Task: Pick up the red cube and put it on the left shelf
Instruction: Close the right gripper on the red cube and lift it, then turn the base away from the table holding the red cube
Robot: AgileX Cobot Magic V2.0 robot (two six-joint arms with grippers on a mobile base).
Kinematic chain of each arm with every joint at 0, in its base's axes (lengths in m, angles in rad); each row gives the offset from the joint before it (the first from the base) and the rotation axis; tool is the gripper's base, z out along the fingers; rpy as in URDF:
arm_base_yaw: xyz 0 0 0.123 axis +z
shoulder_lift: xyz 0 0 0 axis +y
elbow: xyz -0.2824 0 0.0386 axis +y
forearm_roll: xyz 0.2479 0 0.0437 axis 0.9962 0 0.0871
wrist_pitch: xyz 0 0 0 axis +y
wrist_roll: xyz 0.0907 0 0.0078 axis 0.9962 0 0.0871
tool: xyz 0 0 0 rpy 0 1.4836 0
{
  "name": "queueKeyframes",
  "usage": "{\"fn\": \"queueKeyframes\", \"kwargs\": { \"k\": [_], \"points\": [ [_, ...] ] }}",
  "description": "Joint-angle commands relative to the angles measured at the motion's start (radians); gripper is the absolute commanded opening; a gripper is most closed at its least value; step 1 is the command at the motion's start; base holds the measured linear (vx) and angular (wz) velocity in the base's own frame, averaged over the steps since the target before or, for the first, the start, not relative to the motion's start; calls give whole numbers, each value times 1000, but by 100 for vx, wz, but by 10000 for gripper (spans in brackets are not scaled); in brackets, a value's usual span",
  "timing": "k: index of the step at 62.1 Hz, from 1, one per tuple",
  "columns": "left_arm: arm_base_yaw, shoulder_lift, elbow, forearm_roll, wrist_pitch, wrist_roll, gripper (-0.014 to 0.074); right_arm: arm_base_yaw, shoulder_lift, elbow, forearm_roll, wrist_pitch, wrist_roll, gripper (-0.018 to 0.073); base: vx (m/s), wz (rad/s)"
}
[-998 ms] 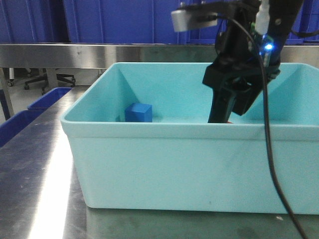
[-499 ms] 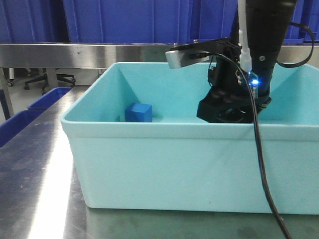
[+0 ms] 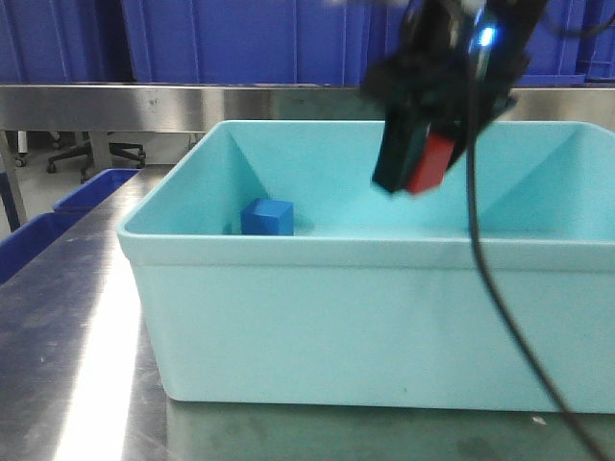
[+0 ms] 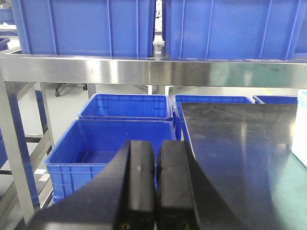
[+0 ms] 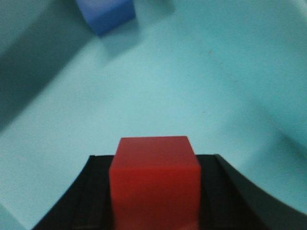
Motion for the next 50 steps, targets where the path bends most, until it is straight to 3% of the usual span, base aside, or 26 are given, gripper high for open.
{"fn": "queueKeyframes", "kwargs": {
  "k": [1, 11, 27, 38, 50],
  "points": [
    [-6, -15, 24, -2, -83, -5, 101, -45, -138, -33, 8, -62, 47, 200, 0, 0],
    [-6, -15, 24, -2, -83, -5, 101, -151, -319, 32, 8, -106, 71, 200, 0, 0],
    [-6, -15, 24, -2, -83, -5, 101, -330, -629, 352, 7, -257, 78, 200, 0, 0],
    [-6, -15, 24, -2, -83, -5, 102, -355, -866, 627, 7, -411, 78, 186, 0, 0],
    [-6, -15, 24, -2, -83, -5, 101, -355, -1131, 852, 7, -510, 78, 90, 0, 0]
  ]
}}
